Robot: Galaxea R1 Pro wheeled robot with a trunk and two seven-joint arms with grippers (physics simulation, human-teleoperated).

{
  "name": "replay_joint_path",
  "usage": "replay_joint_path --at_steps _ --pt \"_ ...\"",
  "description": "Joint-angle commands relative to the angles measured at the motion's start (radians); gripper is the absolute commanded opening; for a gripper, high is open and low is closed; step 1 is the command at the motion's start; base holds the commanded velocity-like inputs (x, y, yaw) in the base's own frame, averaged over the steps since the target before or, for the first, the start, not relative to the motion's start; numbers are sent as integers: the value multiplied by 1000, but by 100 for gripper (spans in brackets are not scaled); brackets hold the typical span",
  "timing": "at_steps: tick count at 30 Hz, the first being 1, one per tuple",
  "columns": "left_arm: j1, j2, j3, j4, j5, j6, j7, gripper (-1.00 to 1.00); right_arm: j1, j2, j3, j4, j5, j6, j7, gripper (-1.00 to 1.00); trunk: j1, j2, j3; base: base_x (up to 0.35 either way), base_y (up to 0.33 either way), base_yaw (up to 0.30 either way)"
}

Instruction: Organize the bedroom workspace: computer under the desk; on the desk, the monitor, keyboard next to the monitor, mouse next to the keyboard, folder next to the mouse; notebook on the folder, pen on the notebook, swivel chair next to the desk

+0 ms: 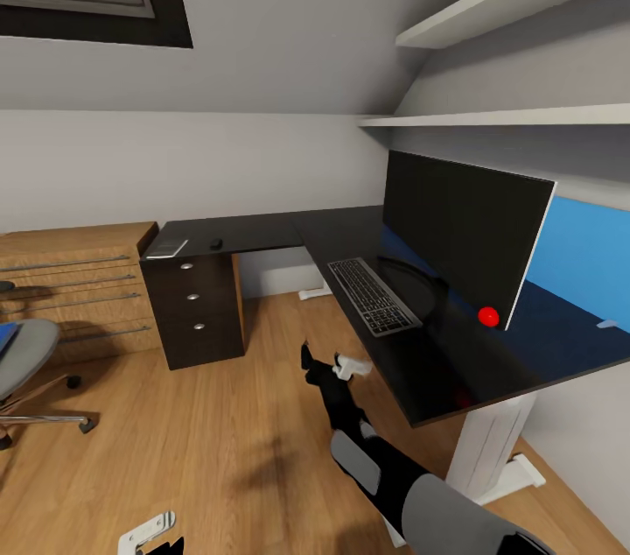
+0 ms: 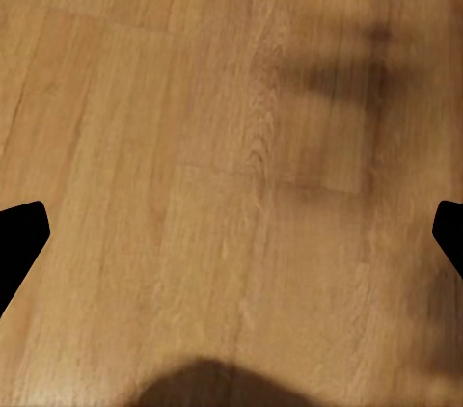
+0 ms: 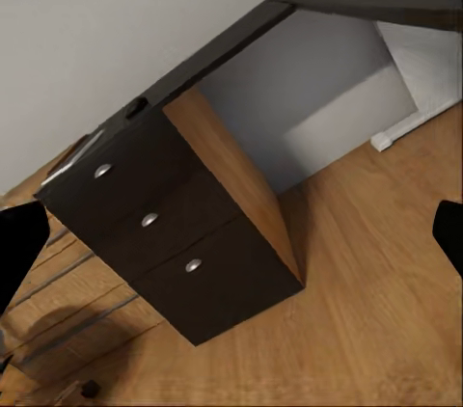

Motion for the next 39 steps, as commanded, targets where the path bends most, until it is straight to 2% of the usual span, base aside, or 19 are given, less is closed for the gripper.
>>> replay_joint_path --at_steps 1,4,5,8,9,10,11,13,14,18,23,28,32,39 --pt "0 1 -3 -3 9 2 9 100 -2 0 7 0 -9 22 -12 100 0 0 -1 0 0 0" --pt "0 1 -3 -3 9 2 10 100 -5 0 6 -3 23 150 -75 100 0 0 -1 0 0 0" --pt "0 1 -3 -3 10 2 10 100 -6 0 6 -4 35 168 -88 100 0 0 -1 0 0 0" --pt "0 1 -3 -2 10 2 10 100 -8 0 6 -7 110 217 -138 100 0 0 -1 0 0 0" --pt "0 1 -3 1 10 2 10 100 -8 0 6 -9 159 230 -159 100 0 0 -1 0 0 0" --pt "0 1 -4 3 10 2 10 100 -8 0 6 -11 184 236 -167 100 0 0 -1 0 0 0" --pt "0 1 -5 11 9 2 10 100 -9 0 6 -16 236 246 -178 100 0 0 -1 0 0 0" --pt "0 1 -6 19 9 2 10 100 -9 0 6 -22 287 255 -185 100 0 0 -1 0 0 0" --pt "0 1 -7 26 8 2 10 100 -9 0 6 -30 333 264 -189 100 0 0 -1 0 0 0" --pt "0 1 -7 36 5 2 10 100 -10 0 7 -52 417 297 -196 100 0 0 -1 0 0 0" --pt "0 1 -8 38 5 2 10 100 -10 0 5 -60 444 390 -201 100 0 0 -1 0 0 0" --pt "0 1 -8 39 4 2 10 100 -10 0 3 -105 451 574 -234 100 0 0 -1 0 0 0" --pt "0 1 -8 39 4 2 10 100 -10 0 2 -172 453 685 -283 100 0 0 -1 0 0 0" --pt "0 1 -7 39 4 2 10 100 -10 0 0 -247 452 766 -322 100 0 0 -1 0 0 0"
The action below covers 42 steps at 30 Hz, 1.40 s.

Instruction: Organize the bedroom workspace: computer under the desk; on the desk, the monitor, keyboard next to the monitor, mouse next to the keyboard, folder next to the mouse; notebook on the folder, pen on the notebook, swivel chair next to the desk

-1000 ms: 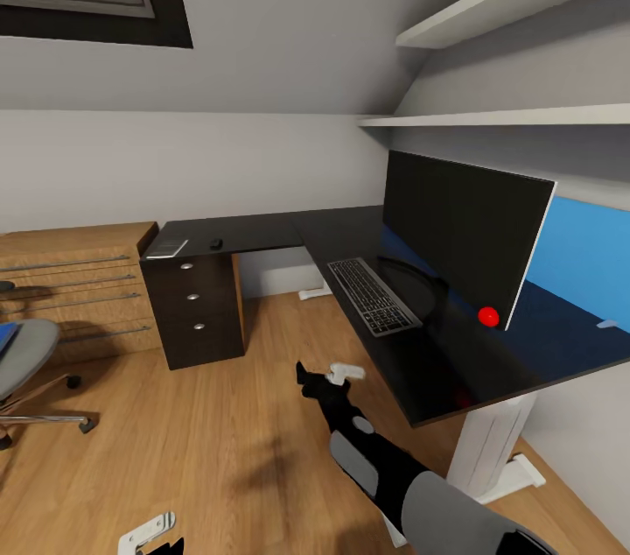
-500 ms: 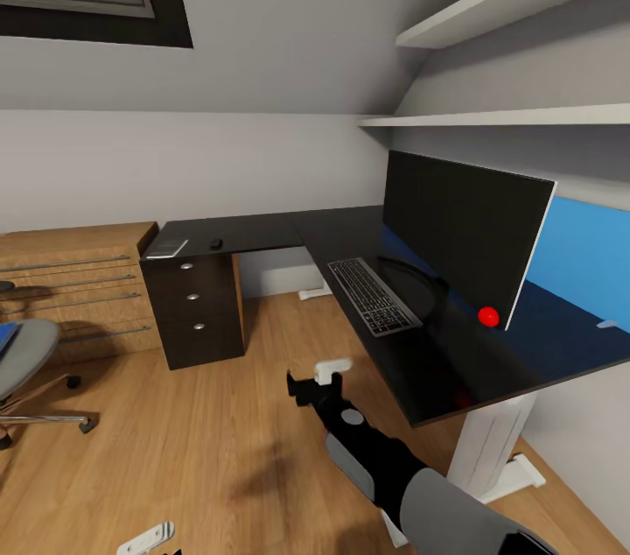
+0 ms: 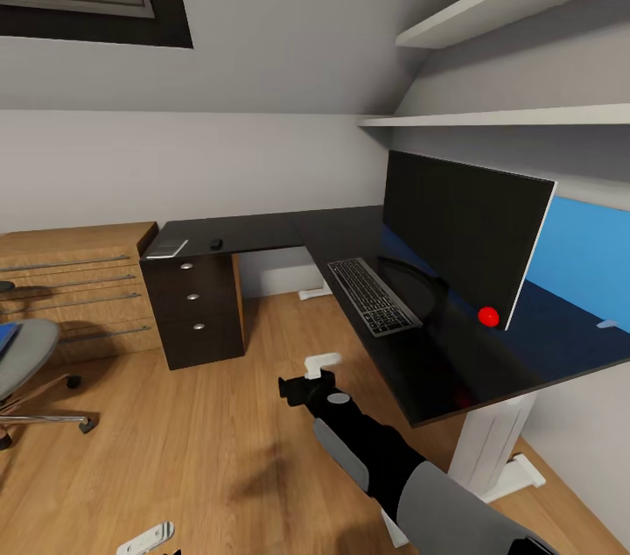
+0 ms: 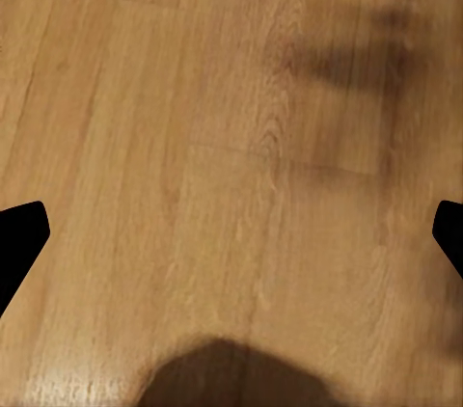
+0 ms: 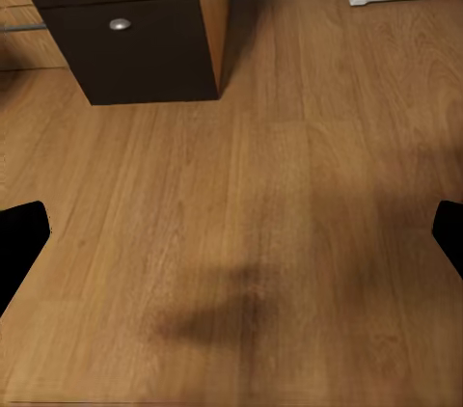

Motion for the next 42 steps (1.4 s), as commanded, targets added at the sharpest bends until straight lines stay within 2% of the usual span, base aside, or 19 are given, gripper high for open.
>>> replay_joint_path --at_steps 1,13,18,26,29,33,36,37,42 --pt "0 1 -3 -3 9 2 9 100 -1 0 3 -8 -6 7 -8 100 0 -1 -1 0 0 0" --pt "0 1 1 -3 9 2 9 100 -1 0 3 -74 -11 16 -3 100 0 -1 -1 0 0 0" --pt "0 1 0 -3 9 2 9 100 -1 0 4 -78 -13 3 24 100 0 -1 -1 0 0 0" --pt "0 1 0 -3 9 2 9 100 -1 0 8 -76 -13 -6 24 100 0 -1 -1 0 0 130" --pt "0 1 0 -3 9 2 9 100 -1 0 10 -74 -15 -40 18 100 0 -1 -1 0 0 166" --pt "0 1 0 -3 9 2 9 100 -1 0 11 -75 -15 -46 18 100 0 -1 -2 0 0 25" --pt "0 1 5 -5 9 1 6 100 0 0 11 -75 -12 -58 16 100 -12 20 8 0 0 204" --pt "0 2 5 -4 12 2 8 100 0 0 13 -72 -7 -90 -9 100 -15 27 12 0 0 274" --pt "0 4 6 -3 17 3 11 100 0 0 26 -69 -6 -93 -28 100 -35 62 27 0 0 278"
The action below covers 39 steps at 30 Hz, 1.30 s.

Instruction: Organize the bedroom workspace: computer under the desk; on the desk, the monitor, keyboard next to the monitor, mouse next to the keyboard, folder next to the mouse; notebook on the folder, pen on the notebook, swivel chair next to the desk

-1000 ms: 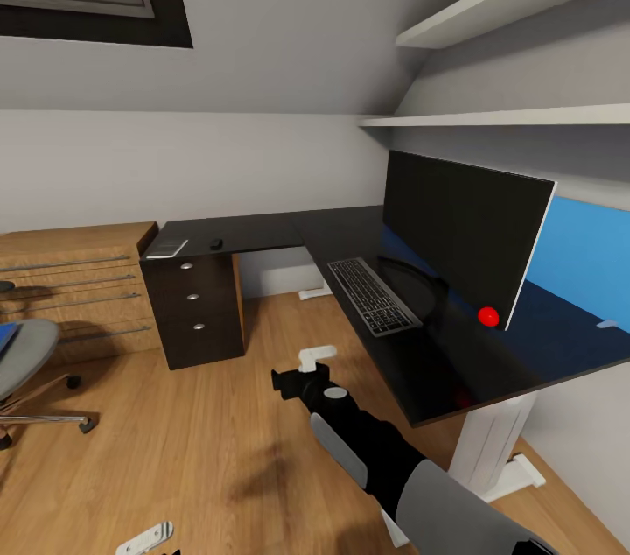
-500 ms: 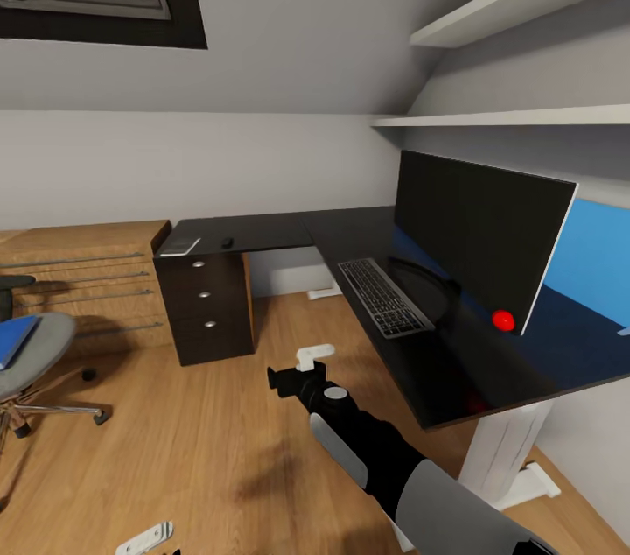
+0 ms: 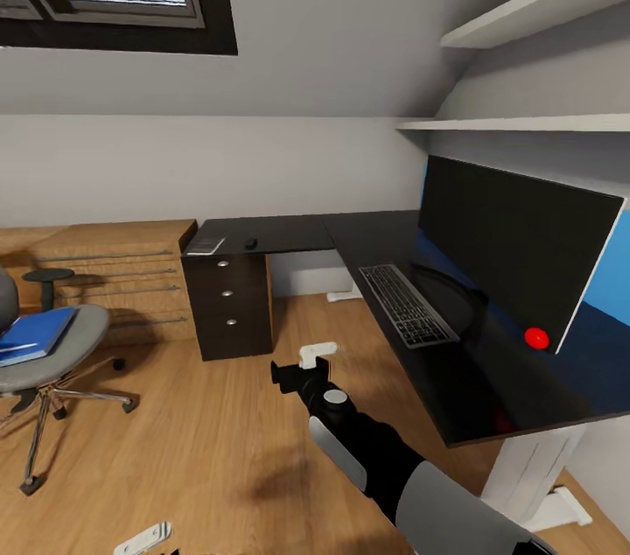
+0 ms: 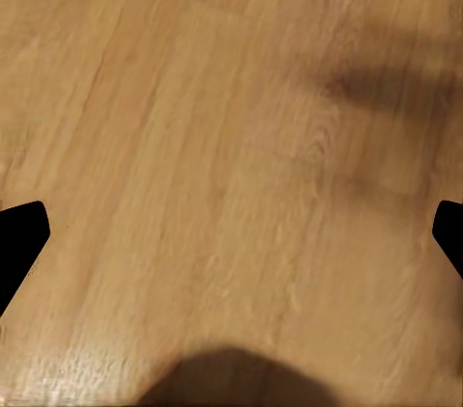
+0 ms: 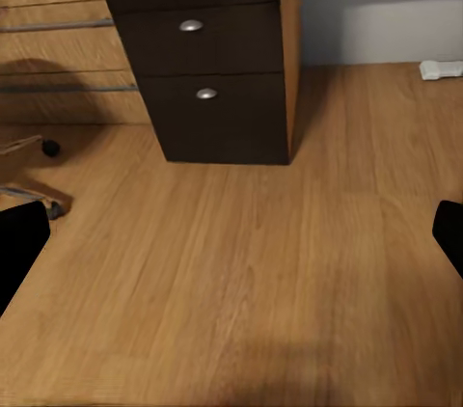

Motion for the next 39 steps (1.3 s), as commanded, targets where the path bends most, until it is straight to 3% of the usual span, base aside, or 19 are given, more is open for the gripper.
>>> replay_joint_path --at_steps 1,6,10,15,22,29,39 --pt "0 1 -3 -2 9 2 9 100 -1 0 6 0 -5 3 -8 100 -4 7 2 0 0 279" --pt "0 4 0 -1 12 3 10 100 -1 0 18 25 -4 -28 -10 100 -23 42 18 0 0 279" --pt "0 7 57 1 13 7 8 100 -1 0 20 44 -4 -58 -12 100 -38 70 31 0 0 279" --pt "0 2 91 125 6 2 2 100 0 0 21 185 -3 -143 -36 100 -58 105 46 0 0 270" --pt "0 -1 92 220 2 -33 -1 100 4 0 25 367 1 -269 -40 100 -84 154 68 0 0 80" --pt "0 -3 64 346 2 -184 -5 100 43 0 22 553 2 -383 -34 100 -111 203 90 0 0 8" --pt "0 -32 30 446 1 -261 -17 100 91 0 20 651 1 -410 -34 100 -150 273 121 0 0 1"
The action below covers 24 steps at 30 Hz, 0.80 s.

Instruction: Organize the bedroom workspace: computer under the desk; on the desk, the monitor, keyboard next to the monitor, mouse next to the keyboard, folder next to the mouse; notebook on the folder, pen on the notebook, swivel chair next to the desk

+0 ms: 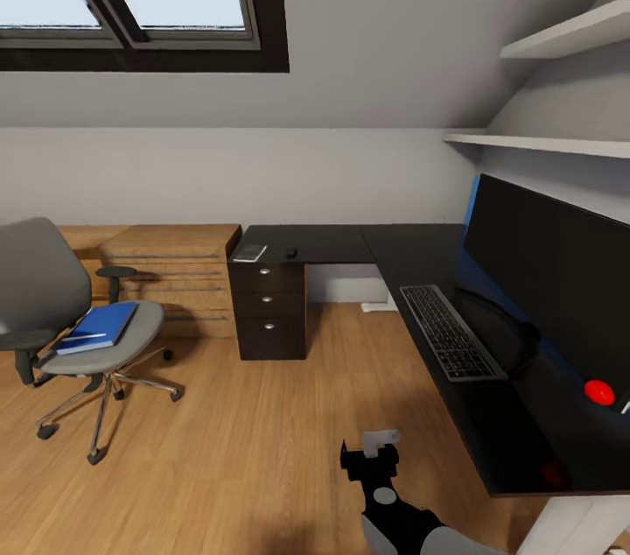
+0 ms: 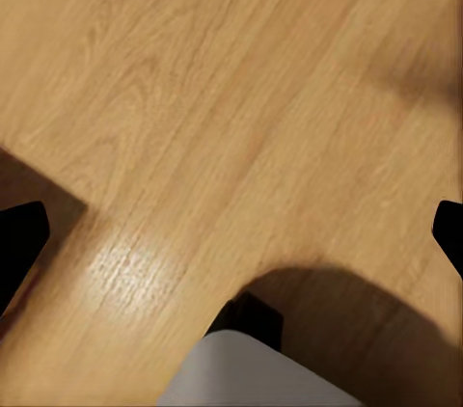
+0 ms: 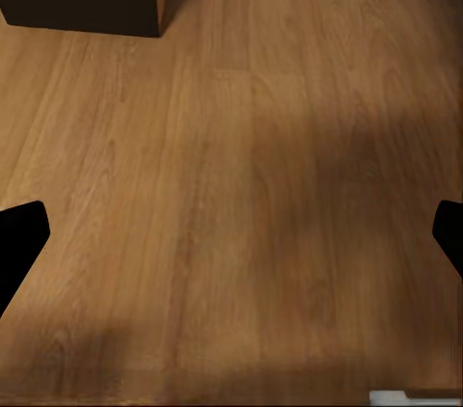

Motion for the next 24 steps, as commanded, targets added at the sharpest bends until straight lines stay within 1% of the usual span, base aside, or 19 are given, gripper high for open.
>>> replay_joint_path --at_steps 1,4,5,9,10,12,15,20,24 --pt "1 -1 -7 1 8 -3 6 100 6 0 8 3 -9 -4 -4 100 -4 7 2 0 0 0" --pt "1 -5 -8 10 7 -8 4 100 27 0 7 11 -9 -10 -3 100 -15 28 12 0 0 0" --pt "1 -8 -9 15 7 -11 3 100 46 0 7 21 -8 -30 -2 100 -15 28 12 0 0 0" --pt "1 -10 -10 19 5 -19 2 100 70 0 8 50 -7 -105 -1 100 -15 28 12 0 0 0" --pt "1 -11 -10 20 2 -30 2 100 76 0 8 67 -7 -138 -1 100 -15 28 12 0 0 0" --pt "1 -12 -11 20 -2 -56 2 100 82 0 9 90 -6 -181 -1 100 -15 28 12 0 0 0" --pt "1 -12 -14 21 -6 -96 3 100 89 0 9 106 -7 -218 -1 100 -15 28 12 0 0 0" --pt "1 -13 -30 24 -7 -124 3 100 94 0 9 114 -9 -239 -1 100 -15 28 12 32 7 0" --pt "1 -13 -41 48 -8 -134 3 100 100 0 10 117 -9 -255 -1 100 -15 28 17 220 110 0"
